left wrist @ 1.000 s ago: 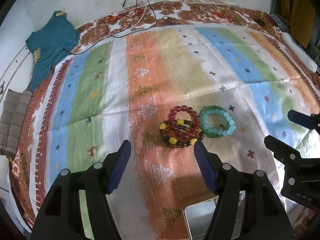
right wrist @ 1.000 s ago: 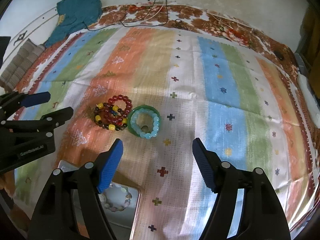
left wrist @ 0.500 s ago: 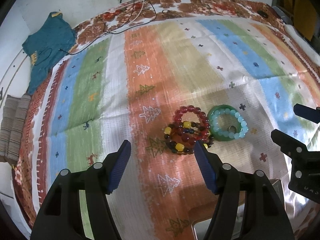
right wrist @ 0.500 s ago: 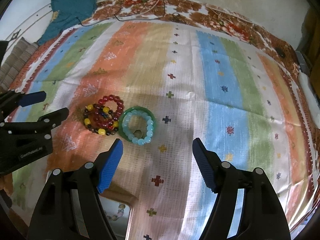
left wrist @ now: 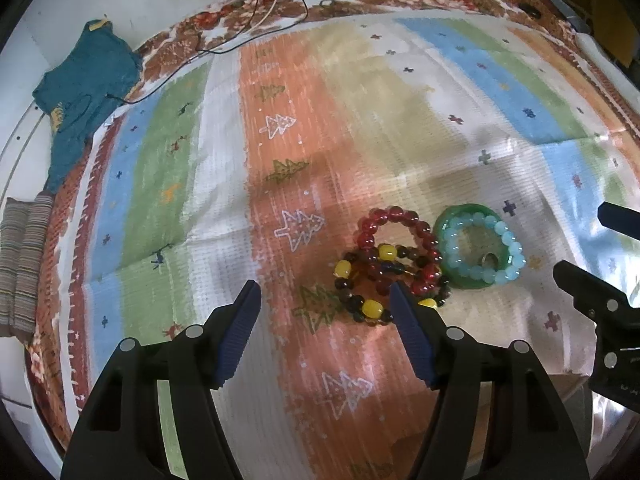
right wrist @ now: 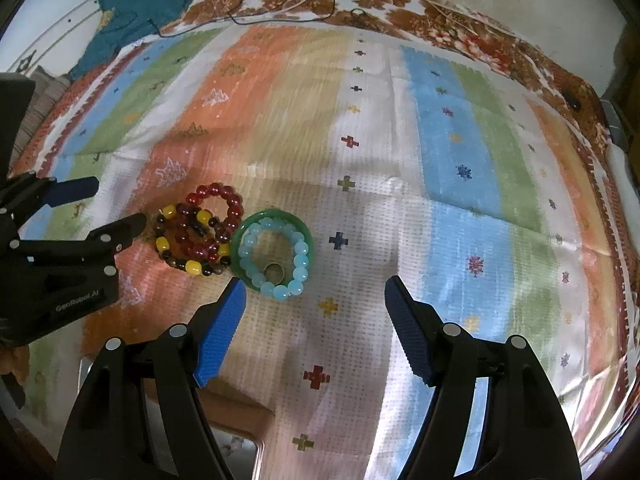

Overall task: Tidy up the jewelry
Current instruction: 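Move both tools back over the remaining bracelets, then grasp the red bead bracelet with the left tool while the right tool grasps another light blue bracelet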

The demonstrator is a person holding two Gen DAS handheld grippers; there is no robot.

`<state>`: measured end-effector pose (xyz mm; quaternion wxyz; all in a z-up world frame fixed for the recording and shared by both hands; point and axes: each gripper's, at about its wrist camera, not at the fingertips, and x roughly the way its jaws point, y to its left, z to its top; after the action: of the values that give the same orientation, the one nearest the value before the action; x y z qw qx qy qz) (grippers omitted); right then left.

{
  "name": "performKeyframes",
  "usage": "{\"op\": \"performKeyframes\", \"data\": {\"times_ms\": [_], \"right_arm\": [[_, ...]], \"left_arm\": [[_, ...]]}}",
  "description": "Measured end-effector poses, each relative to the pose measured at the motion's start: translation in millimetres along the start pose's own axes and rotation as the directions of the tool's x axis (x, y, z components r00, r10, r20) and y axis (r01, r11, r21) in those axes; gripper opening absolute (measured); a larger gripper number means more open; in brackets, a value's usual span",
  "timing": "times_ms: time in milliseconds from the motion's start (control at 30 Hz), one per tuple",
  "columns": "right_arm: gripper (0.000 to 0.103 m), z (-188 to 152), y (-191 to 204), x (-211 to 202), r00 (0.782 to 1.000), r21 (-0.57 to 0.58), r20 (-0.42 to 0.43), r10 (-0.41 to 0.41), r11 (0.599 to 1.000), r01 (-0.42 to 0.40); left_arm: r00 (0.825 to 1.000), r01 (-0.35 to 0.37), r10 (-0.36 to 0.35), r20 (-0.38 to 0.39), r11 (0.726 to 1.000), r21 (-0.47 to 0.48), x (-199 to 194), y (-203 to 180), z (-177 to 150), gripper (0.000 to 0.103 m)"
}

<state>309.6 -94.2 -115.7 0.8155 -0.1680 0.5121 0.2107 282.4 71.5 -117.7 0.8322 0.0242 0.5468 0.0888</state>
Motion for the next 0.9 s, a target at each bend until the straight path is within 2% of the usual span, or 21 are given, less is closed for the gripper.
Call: {"op": "performKeyframes", "data": {"times_ms": [500,900], "right_arm": [[0.072,8,-4,31,0.998,0.008,-0.067,-0.023,1.0,0.024],[0.071,15,-5,51,0.995,-0.007,-0.099,-0.027,1.0,0.027]], "left_arm": [[0.998,0.052,-0.053,-0.022,0.998,-0.026,26,2,18,0.067],[0.997,0.049,-0.049,-0.055,0.999,-0.005,53,-7,29,0.066]]}}
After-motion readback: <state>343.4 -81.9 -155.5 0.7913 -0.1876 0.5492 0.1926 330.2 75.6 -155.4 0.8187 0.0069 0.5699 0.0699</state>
